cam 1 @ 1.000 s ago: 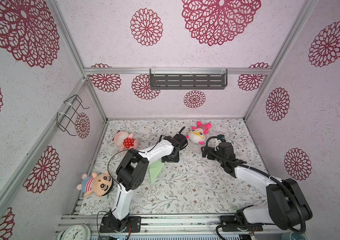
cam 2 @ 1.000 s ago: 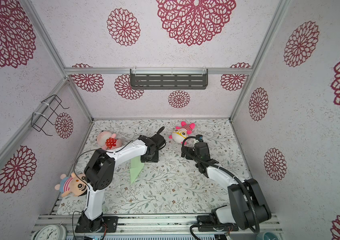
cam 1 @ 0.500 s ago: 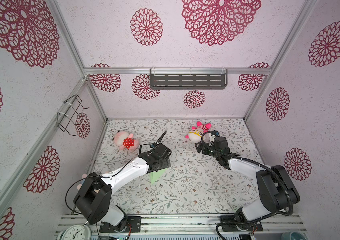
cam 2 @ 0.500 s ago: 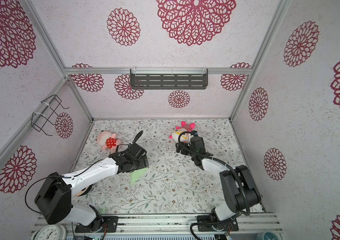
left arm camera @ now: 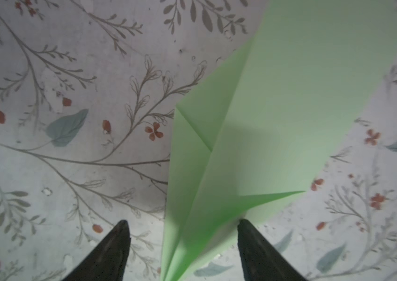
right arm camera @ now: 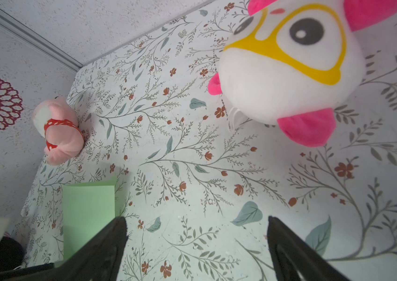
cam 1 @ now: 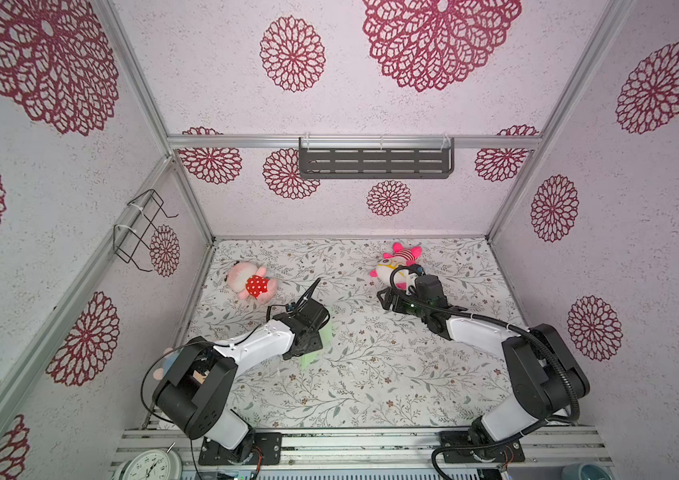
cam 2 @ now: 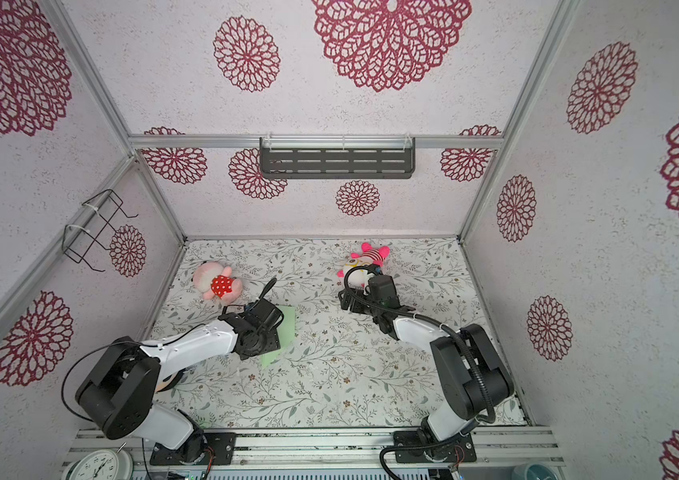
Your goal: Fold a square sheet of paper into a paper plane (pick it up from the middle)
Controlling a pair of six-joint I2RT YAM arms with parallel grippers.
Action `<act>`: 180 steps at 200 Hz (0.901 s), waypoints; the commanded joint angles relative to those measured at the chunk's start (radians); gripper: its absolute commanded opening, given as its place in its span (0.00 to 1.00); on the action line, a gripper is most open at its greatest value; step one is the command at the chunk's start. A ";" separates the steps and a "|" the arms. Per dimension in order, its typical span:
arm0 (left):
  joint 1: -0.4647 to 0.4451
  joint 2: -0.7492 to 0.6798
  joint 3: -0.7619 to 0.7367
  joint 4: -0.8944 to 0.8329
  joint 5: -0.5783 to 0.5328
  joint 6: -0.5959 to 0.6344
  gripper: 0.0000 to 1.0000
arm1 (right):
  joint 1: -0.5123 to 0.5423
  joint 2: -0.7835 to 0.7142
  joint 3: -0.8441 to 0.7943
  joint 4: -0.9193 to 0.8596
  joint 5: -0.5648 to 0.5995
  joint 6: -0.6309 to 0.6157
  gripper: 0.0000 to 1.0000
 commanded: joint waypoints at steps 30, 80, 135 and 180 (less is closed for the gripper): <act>0.040 0.052 -0.017 0.027 0.020 0.007 0.61 | 0.009 0.018 0.045 -0.004 -0.011 0.017 0.92; 0.079 0.089 -0.047 0.102 0.108 0.047 0.47 | 0.010 0.043 0.055 -0.016 -0.015 0.024 0.91; 0.077 0.142 -0.023 0.143 0.175 0.135 0.31 | 0.009 0.040 0.050 -0.036 -0.008 0.022 0.91; -0.001 0.197 0.049 0.154 0.226 0.190 0.30 | 0.010 0.019 0.019 -0.038 -0.072 0.019 0.90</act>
